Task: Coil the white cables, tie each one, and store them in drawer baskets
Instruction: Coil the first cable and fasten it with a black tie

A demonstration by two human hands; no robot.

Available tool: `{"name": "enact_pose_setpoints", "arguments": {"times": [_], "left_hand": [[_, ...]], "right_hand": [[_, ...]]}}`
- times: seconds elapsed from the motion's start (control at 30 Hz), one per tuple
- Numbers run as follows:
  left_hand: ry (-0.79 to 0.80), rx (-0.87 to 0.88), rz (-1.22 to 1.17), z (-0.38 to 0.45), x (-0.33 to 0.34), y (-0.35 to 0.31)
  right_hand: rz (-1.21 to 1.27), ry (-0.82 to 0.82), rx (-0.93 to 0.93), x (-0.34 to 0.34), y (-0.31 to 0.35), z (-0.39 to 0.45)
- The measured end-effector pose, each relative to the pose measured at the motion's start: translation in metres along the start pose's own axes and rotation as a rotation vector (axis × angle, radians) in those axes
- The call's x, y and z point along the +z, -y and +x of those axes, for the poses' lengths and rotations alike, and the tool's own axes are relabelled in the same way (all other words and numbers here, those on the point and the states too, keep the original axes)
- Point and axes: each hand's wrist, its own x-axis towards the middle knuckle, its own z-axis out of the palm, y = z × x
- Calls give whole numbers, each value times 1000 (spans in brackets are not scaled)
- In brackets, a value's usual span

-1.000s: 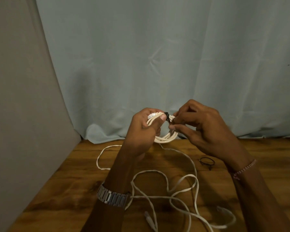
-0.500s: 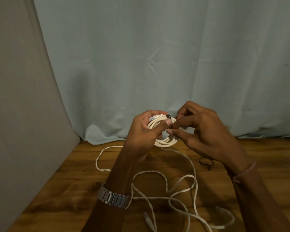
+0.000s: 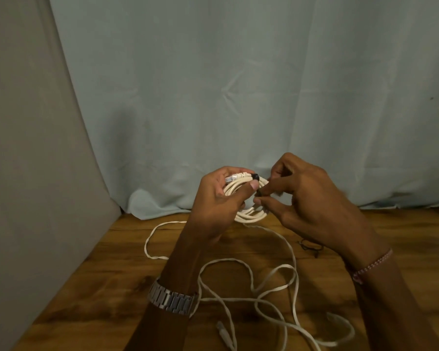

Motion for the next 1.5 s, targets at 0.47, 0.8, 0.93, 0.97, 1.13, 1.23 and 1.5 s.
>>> {"name": "enact_pose_setpoints", "arguments": {"times": [0.47,0.8,0.93,0.97,1.13,1.23,1.5], "left_hand": [[9,64,42,1,-4,-2],[147,129,31,-2,-3,-5],[173,152,-10,-4,-6,-8],[177,157,-20,-4,-7,-8],[181,176,-57,-2,-15,-7],[197,181,-81,-1,-17,-6],[228,194,-165,-2,-26,-8]], "right_hand": [[168,-251,290,21,15,6],[-10,-258,249,25,16,5],[-20,-258,202,29,16,5],[10,-264,197,29,16,5],[273,-329,283,27,22,6],[439,-246,340,17,21,7],[879,-5,382,-3,20,8]]}}
